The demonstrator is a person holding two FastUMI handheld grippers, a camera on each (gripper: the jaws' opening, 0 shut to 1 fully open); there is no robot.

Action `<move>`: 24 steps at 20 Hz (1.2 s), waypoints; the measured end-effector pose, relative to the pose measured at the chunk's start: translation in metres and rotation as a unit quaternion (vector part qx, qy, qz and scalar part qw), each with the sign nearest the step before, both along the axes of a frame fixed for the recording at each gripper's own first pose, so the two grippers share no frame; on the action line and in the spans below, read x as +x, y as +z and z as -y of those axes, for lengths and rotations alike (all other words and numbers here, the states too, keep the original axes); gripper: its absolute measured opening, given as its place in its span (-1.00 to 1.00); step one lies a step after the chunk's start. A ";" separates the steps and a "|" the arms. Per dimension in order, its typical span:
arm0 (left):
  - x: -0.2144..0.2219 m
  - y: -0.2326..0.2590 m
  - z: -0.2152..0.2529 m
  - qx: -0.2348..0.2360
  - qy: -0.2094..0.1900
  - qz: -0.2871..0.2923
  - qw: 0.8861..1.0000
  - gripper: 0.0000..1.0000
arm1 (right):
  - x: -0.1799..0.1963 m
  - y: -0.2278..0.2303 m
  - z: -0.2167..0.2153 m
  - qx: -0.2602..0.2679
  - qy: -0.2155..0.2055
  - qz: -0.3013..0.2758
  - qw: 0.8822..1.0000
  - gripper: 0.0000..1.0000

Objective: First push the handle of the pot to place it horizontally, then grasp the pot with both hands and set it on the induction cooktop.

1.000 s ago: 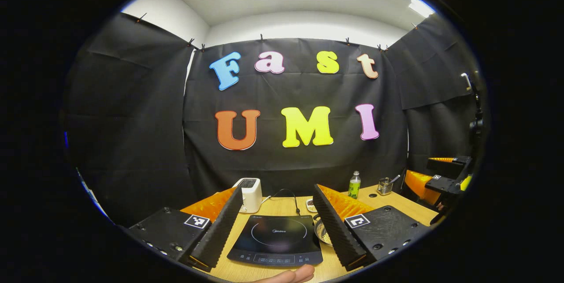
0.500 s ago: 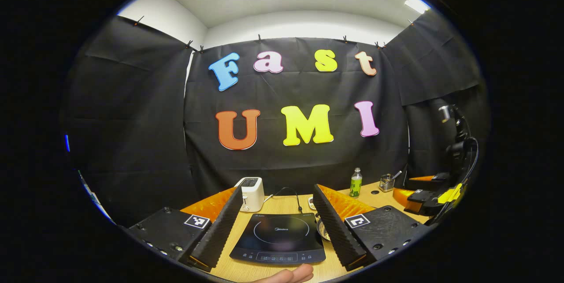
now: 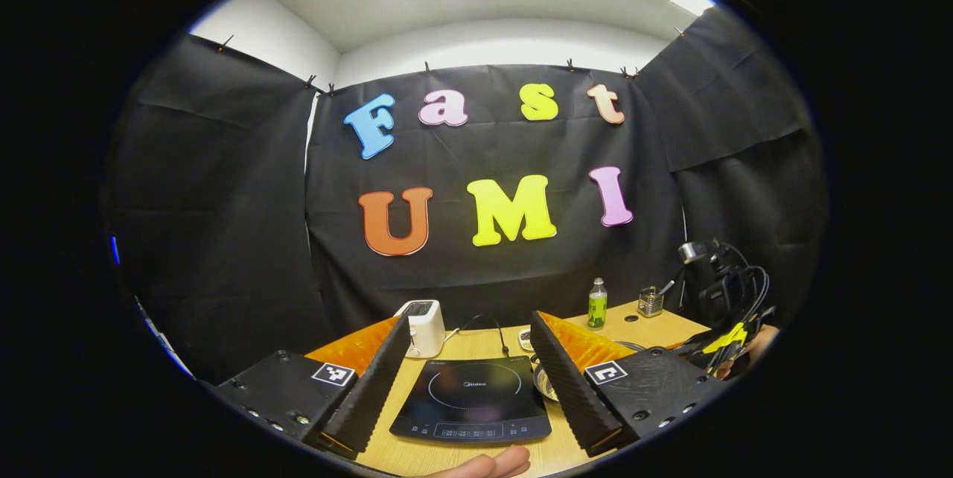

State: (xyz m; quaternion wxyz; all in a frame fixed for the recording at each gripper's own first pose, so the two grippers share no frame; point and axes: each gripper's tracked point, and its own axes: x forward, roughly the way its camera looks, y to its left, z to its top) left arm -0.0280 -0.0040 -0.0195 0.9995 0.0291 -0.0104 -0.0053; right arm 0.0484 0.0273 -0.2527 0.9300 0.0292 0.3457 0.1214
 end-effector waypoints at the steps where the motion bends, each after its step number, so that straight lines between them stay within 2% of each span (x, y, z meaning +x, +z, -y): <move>1: 0.000 0.000 0.000 -0.001 -0.001 0.002 1.000 0.93 | -0.003 -0.009 0.001 -0.013 0.009 -0.011 1.000 -0.92; 3: -0.002 0.000 -0.001 -0.003 0.000 0.001 1.000 0.93 | -0.014 -0.026 -0.003 -0.035 0.034 -0.034 0.998 -0.92; 7: -0.007 0.000 -0.007 -0.009 0.007 0.001 1.000 0.92 | -0.036 -0.047 -0.013 -0.027 0.066 -0.077 0.995 -0.92; 11: -0.016 0.007 -0.007 -0.017 0.002 0.010 1.000 0.92 | -0.046 -0.068 -0.014 -0.023 0.074 -0.101 0.992 -0.98; 13: -0.017 0.009 -0.010 -0.019 0.000 0.011 1.000 0.92 | -0.048 -0.077 -0.012 -0.024 0.076 -0.114 0.990 -0.92; 16: -0.019 0.015 -0.013 -0.025 0.003 0.015 1.000 0.92 | -0.045 -0.086 -0.007 -0.030 0.073 -0.117 0.990 -0.99; 18: -0.020 0.016 -0.012 -0.027 0.000 0.015 1.000 0.92 | -0.045 -0.093 -0.008 -0.020 0.072 -0.126 0.989 -0.92; 19: -0.020 0.017 -0.011 -0.027 -0.001 0.015 1.000 0.92 | -0.045 -0.094 -0.008 -0.015 0.071 -0.127 0.989 -0.99; 21: -0.020 0.016 -0.009 -0.022 -0.002 0.014 1.000 0.92 | -0.044 -0.094 -0.005 -0.020 0.070 -0.123 0.990 -0.92; 24: -0.022 0.017 -0.006 -0.016 -0.003 0.017 1.000 0.92 | -0.041 -0.095 0.000 -0.025 0.063 -0.122 0.990 -0.92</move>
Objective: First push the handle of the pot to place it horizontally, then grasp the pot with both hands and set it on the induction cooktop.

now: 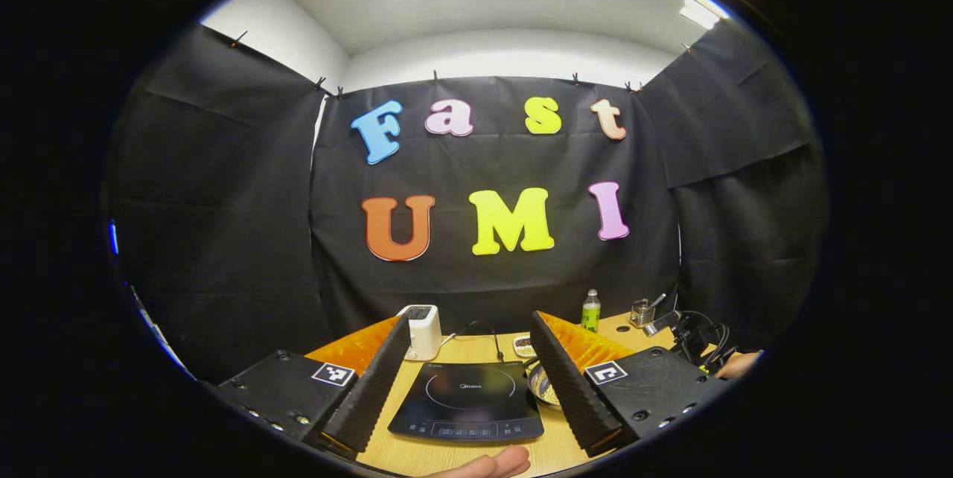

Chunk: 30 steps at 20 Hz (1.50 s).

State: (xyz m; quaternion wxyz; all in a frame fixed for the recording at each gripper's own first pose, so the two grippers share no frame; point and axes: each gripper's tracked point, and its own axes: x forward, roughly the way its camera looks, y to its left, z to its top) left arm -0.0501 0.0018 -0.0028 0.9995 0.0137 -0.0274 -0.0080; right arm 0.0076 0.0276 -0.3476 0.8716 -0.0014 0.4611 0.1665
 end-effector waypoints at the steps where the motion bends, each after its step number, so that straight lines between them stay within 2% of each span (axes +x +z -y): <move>1: 0.000 0.000 0.000 0.001 0.001 0.001 1.000 0.92 | 0.001 -0.001 0.004 -0.003 -0.005 0.001 1.000 -0.92; 2: -0.001 0.000 0.000 0.001 0.004 0.002 1.000 0.92 | 0.003 -0.001 0.009 -0.007 -0.010 0.002 1.000 -0.99; 8: 0.002 -0.004 0.006 -0.004 -0.010 -0.007 1.000 0.93 | 0.014 -0.002 0.027 -0.008 -0.031 0.002 0.999 -0.92; 11: 0.003 0.003 -0.013 0.004 0.020 0.007 1.000 0.92 | 0.020 -0.004 0.037 -0.020 -0.038 0.002 0.999 -0.98; 12: 0.002 0.002 -0.014 0.002 0.020 0.007 1.000 0.92 | 0.023 -0.005 0.040 -0.023 -0.040 0.002 0.999 -0.93; 15: 0.001 -0.001 -0.006 -0.021 0.000 -0.003 1.000 0.92 | 0.026 -0.006 0.047 -0.024 -0.047 0.003 0.999 -0.92; 19: -0.002 -0.001 -0.008 -0.028 -0.007 -0.002 1.000 0.92 | 0.027 -0.008 0.050 -0.010 -0.058 -0.003 0.998 -0.98; 20: -0.001 -0.001 -0.010 -0.028 -0.005 0.000 1.000 0.92 | 0.029 -0.008 0.052 -0.012 -0.063 -0.003 0.998 -0.92; 30: 0.005 -0.009 -0.011 -0.041 -0.009 -0.009 0.999 0.93 | 0.047 -0.008 0.070 -0.002 -0.087 -0.003 0.996 -0.92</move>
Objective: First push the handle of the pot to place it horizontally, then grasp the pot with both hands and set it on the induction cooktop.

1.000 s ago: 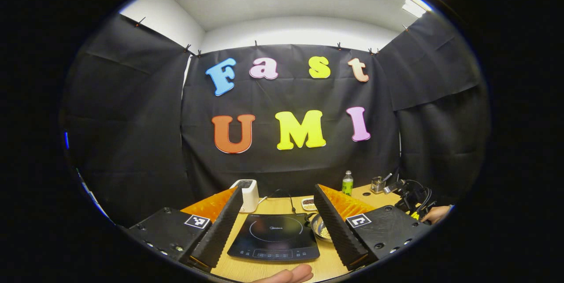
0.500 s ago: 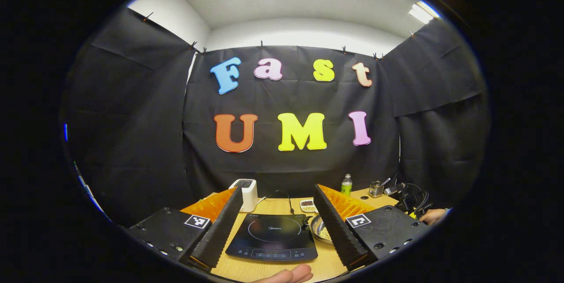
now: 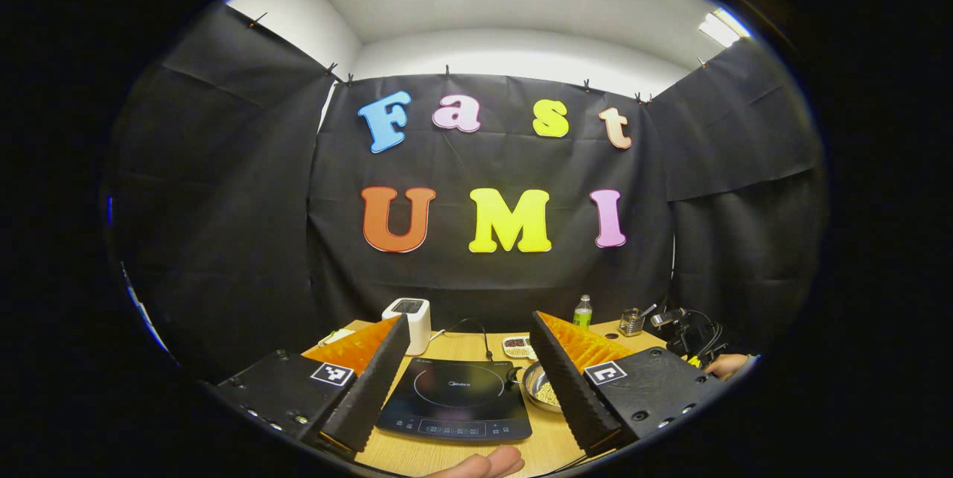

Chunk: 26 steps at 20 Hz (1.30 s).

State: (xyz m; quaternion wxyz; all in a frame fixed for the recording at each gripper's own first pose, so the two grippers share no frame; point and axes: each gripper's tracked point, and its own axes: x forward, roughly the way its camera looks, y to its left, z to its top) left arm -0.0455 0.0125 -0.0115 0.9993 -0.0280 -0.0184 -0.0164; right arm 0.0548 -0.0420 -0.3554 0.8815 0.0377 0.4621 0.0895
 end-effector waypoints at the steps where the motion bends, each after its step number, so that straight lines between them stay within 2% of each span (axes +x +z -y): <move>1: 0.002 -0.001 0.001 0.002 0.000 -0.001 1.000 0.93 | 0.002 0.001 0.002 0.000 -0.002 0.000 1.000 -0.92; 4: 0.010 -0.006 0.003 0.004 0.000 -0.006 1.000 0.93 | 0.012 0.001 0.010 -0.004 -0.010 0.004 1.000 -0.93; 9: 0.033 -0.015 0.006 0.005 0.007 -0.009 1.000 0.93 | 0.033 0.000 0.024 -0.040 -0.022 0.016 0.999 -0.92; 10: 0.038 -0.017 0.009 0.004 0.005 -0.014 1.000 0.93 | 0.039 0.000 0.026 -0.045 -0.022 0.019 0.999 -0.99; 11: 0.043 -0.019 0.013 0.003 0.003 -0.019 1.000 0.93 | 0.042 -0.001 0.028 -0.048 -0.023 0.023 0.998 -0.93; 21: 0.103 -0.045 0.062 0.006 -0.033 -0.062 0.997 0.92 | 0.069 -0.008 0.040 -0.014 -0.035 0.021 0.999 -0.92; 24: 0.122 -0.066 0.074 -0.003 -0.043 -0.088 0.995 0.92 | 0.071 -0.006 0.049 -0.025 -0.035 0.031 0.999 -0.98; 25: 0.128 -0.074 0.080 -0.007 -0.048 -0.099 0.994 0.93 | 0.071 -0.004 0.055 -0.031 -0.037 0.036 0.998 -0.92; 26: 0.134 -0.083 0.086 -0.009 -0.056 -0.112 0.992 0.93 | 0.071 -0.001 0.059 -0.034 -0.037 0.042 0.998 -0.98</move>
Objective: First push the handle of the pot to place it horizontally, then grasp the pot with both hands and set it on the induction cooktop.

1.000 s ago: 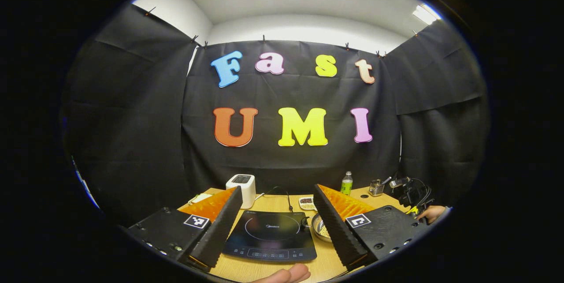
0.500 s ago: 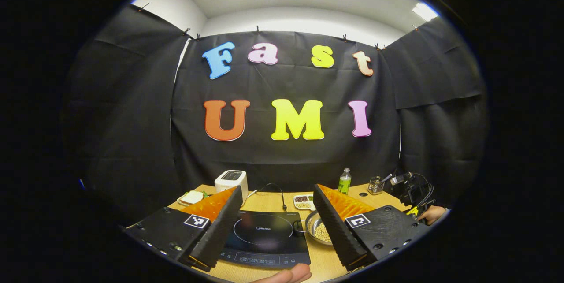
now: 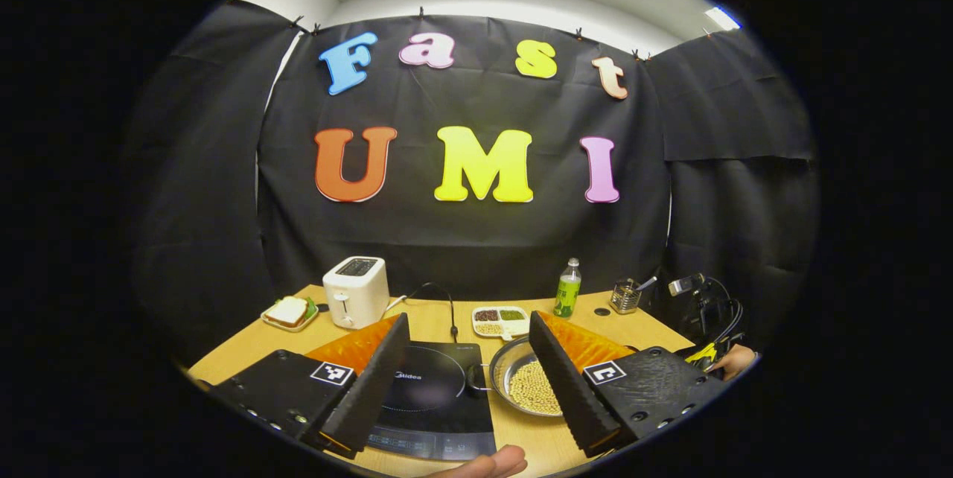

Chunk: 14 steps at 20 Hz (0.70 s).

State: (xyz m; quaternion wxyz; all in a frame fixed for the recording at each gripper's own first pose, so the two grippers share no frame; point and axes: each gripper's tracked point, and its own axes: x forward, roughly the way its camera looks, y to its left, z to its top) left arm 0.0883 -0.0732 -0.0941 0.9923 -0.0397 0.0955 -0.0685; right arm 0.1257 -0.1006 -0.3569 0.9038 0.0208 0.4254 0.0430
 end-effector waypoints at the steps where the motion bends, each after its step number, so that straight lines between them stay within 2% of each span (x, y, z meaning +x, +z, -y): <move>1: 0.007 -0.007 0.007 -0.001 -0.012 -0.013 1.000 0.92 | -0.001 0.002 0.002 0.000 0.002 0.005 1.000 -0.91; 4: 0.018 -0.025 0.019 -0.006 -0.029 -0.033 0.999 0.92 | -0.006 0.020 0.012 0.012 -0.014 0.028 0.999 -0.77; 6: 0.029 -0.043 0.026 -0.004 -0.036 -0.054 0.998 0.92 | -0.007 0.044 0.028 -0.007 -0.027 0.071 0.997 -0.82; 8: 0.039 -0.066 0.030 0.001 -0.038 -0.080 0.996 0.92 | -0.007 0.067 0.042 -0.023 -0.045 0.112 0.992 -0.67; 9: 0.044 -0.076 0.033 0.002 -0.041 -0.093 0.995 0.92 | -0.005 0.073 0.047 -0.024 -0.053 0.124 0.991 -0.22; 12: 0.060 -0.107 0.043 0.004 -0.048 -0.129 0.991 0.91 | 0.004 0.079 0.046 0.002 -0.071 0.128 0.989 0.98; 14: 0.069 -0.126 0.048 0.007 -0.052 -0.153 0.987 0.92 | 0.011 0.080 0.037 0.026 -0.068 0.124 0.990 1.00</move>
